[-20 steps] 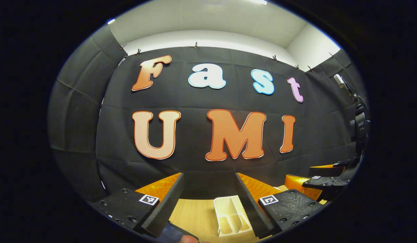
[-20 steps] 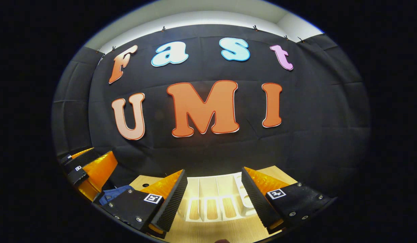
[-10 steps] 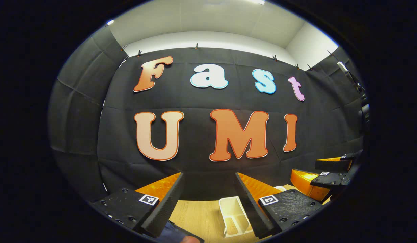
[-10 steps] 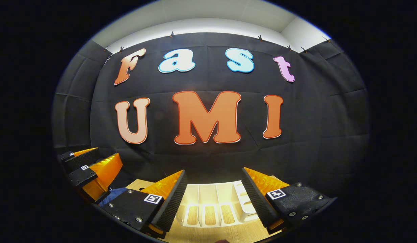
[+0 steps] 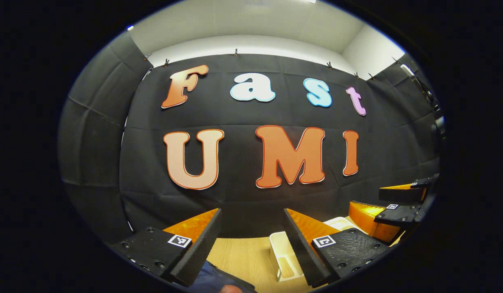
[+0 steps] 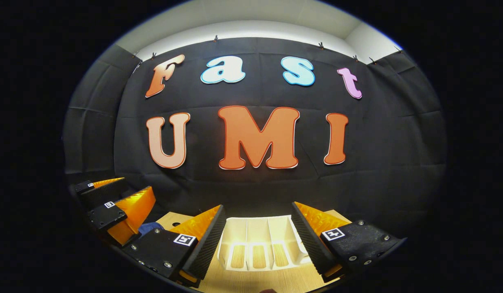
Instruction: Open the schoolbag, grab two books from the bookshelf and put them into the schoolbag.
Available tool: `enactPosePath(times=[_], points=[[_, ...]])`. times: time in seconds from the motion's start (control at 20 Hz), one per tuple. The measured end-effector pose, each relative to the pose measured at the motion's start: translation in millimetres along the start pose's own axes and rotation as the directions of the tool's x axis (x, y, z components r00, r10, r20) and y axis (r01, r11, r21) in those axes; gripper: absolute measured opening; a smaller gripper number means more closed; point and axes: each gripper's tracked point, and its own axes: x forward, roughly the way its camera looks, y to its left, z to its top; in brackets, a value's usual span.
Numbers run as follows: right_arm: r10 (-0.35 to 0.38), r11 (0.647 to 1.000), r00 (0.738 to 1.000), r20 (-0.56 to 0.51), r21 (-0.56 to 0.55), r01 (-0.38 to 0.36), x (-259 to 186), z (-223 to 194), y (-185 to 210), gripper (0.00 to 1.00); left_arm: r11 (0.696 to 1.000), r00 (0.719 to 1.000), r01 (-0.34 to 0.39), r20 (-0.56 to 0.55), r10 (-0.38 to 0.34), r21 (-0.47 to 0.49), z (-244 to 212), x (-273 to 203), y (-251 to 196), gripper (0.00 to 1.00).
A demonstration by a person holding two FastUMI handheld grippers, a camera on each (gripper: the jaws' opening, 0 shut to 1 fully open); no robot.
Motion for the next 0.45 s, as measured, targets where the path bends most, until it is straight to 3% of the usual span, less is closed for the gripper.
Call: enactPosePath(times=[0.45], points=[[-0.006,1.0,1.0,-0.014,0.004,0.006,-19.2,-7.8,2.6,0.96,1.0,1.0,-0.023,-0.018,0.023,0.015,-5.6,-29.4,9.9,0.92]])
